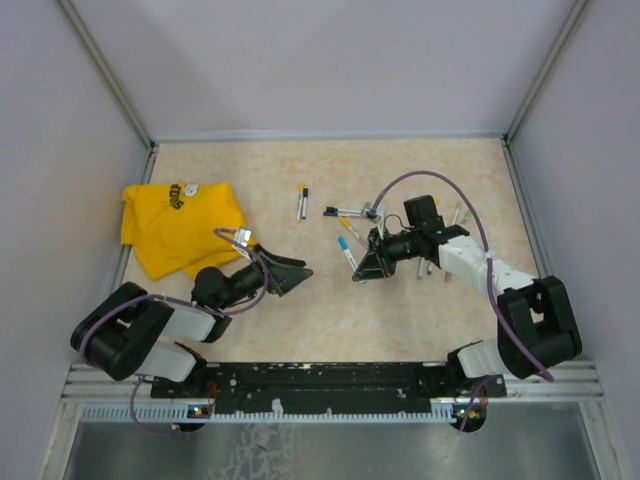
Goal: Open the pen caps
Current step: Pick up the pen from the center of the board, then open the pen cap from the pen.
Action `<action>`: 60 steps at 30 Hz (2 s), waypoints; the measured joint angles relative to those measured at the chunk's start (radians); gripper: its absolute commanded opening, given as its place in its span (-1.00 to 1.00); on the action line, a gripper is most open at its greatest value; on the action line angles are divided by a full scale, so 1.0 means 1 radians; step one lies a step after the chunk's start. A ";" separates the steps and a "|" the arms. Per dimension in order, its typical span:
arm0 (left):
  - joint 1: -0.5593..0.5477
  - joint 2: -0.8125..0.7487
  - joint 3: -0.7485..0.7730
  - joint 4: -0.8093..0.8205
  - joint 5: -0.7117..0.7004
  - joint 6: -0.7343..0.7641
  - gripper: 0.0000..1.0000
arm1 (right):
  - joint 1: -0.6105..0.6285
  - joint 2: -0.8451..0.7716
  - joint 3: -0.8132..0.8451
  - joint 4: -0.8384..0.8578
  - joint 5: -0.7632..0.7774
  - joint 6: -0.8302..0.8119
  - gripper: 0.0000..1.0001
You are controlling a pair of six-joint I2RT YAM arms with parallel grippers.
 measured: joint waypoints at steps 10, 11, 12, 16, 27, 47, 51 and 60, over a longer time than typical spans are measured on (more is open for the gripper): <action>-0.008 0.029 0.003 0.028 0.006 -0.039 0.88 | 0.000 0.002 0.000 -0.002 -0.016 -0.005 -1.00; -0.013 0.028 0.007 0.024 0.003 -0.038 0.88 | 0.000 0.002 0.000 -0.002 -0.018 -0.005 -1.00; -0.019 0.026 0.009 0.019 -0.001 -0.035 0.88 | 0.000 0.004 0.000 -0.002 -0.019 -0.005 -1.00; -0.052 -0.022 0.026 -0.041 -0.032 0.000 0.89 | 0.000 0.012 0.009 -0.010 -0.024 -0.008 -1.00; -0.078 -0.106 0.077 -0.183 -0.079 0.064 0.90 | 0.005 0.018 0.013 -0.025 -0.037 -0.022 -1.00; -0.078 -0.014 0.148 -0.198 -0.082 0.025 0.85 | 0.021 0.031 0.019 -0.051 -0.048 -0.040 -1.00; -0.078 0.024 0.169 -0.200 -0.080 0.003 0.76 | 0.024 0.050 0.031 -0.060 -0.052 -0.048 -1.00; -0.079 0.146 0.261 -0.169 -0.056 -0.057 0.54 | 0.028 0.056 0.032 -0.070 -0.061 -0.057 -1.00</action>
